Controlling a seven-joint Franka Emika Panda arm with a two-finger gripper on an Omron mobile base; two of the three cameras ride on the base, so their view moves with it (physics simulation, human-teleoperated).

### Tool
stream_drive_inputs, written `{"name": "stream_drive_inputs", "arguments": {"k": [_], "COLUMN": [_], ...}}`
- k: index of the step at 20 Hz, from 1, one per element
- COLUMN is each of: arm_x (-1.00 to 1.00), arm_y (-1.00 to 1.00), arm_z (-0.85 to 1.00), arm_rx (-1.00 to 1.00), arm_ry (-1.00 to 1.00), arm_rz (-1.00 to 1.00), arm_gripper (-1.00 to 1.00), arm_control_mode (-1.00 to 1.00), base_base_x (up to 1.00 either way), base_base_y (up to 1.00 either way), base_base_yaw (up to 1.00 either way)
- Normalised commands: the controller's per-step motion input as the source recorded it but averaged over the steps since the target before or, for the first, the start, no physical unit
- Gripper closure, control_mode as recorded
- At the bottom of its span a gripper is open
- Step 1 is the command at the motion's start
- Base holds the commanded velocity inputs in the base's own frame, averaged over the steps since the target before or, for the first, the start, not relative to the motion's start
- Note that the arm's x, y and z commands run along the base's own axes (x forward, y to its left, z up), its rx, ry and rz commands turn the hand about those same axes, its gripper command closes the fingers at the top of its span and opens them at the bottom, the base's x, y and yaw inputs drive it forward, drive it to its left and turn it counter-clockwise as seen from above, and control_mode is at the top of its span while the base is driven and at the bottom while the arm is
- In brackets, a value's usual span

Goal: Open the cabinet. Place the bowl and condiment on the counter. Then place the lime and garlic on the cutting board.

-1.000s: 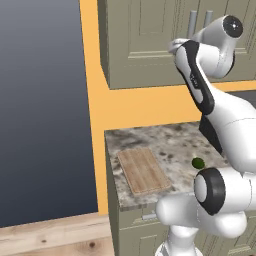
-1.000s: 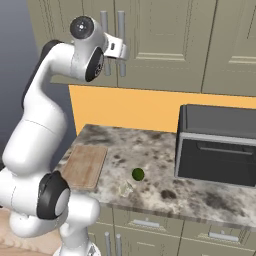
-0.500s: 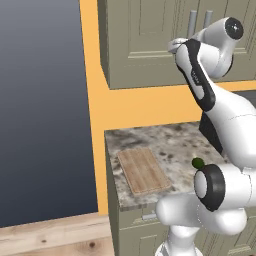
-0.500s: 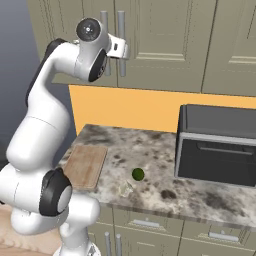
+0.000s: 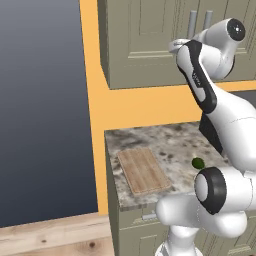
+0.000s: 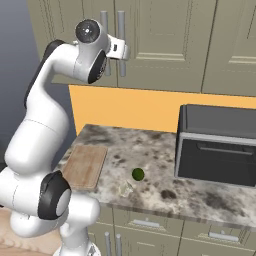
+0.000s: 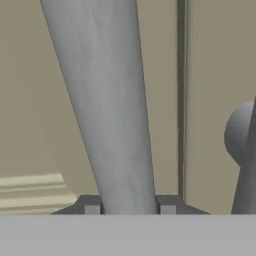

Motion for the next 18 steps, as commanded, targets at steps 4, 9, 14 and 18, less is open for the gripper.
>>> {"name": "stream_drive_inputs", "arguments": {"k": [4,9,14,18], "arm_x": [-0.01,-0.44,-0.63,-0.41], "arm_y": [0.18,0.40,0.48,0.57], "arm_z": [0.00,0.00,0.00,0.00], "arm_rx": [0.00,0.00,0.00,0.00], "arm_ry": [-0.01,0.00,0.00,-0.01], "arm_rz": [0.00,0.03,0.03,0.00], "arm_gripper": [1.00,1.00,1.00,1.00], "arm_control_mode": [-1.00,-1.00,-1.00,-1.00], "base_base_x": [0.00,0.00,0.00,0.00], "base_base_y": [0.00,0.00,0.00,0.00], "base_base_yaw": [0.00,0.00,0.00,0.00]}}
